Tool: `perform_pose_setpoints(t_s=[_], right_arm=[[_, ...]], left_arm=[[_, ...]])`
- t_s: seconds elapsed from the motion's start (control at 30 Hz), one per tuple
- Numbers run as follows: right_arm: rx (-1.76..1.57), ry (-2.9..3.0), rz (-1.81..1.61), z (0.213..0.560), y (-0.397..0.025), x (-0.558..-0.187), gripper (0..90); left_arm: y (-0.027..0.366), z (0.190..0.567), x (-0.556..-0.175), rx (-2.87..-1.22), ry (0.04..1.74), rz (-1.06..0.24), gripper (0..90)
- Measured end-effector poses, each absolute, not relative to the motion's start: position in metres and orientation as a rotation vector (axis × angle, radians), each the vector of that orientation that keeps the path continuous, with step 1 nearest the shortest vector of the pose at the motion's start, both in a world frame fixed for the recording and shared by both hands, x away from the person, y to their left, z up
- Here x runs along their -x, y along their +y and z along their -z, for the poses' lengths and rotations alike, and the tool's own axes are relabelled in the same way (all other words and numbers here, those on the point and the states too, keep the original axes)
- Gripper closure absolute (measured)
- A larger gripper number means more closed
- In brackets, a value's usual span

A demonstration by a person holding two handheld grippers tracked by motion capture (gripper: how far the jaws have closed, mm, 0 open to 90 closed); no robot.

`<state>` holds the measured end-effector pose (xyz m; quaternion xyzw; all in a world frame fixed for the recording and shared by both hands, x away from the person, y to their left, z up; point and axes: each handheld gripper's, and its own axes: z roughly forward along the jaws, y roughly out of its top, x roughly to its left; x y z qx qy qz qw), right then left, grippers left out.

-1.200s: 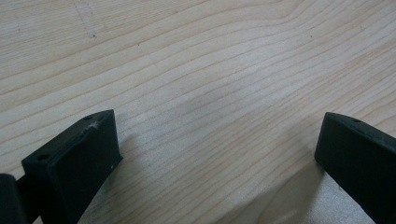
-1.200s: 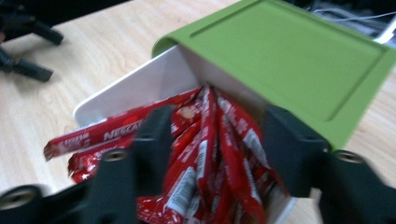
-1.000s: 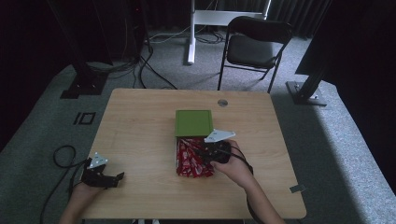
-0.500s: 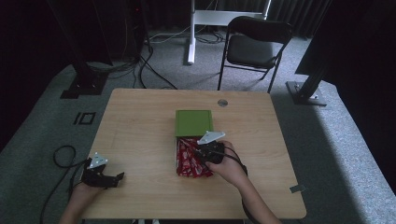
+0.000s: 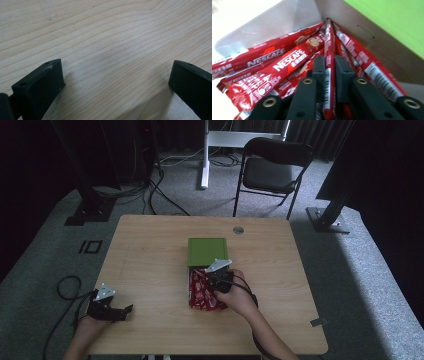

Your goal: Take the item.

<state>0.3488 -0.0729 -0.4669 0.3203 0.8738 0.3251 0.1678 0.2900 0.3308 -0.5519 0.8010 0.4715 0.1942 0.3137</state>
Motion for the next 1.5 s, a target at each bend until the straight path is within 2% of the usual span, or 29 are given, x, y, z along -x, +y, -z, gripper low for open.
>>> perform_pose_setpoints(t_s=[1.5], right_arm=[[-0.98,2.443,-1.186,0.434,-0.11,-0.311,83.0]], left_arm=[[0.331,0.552,-0.29,-2.114,1.243,-0.511,0.7]])
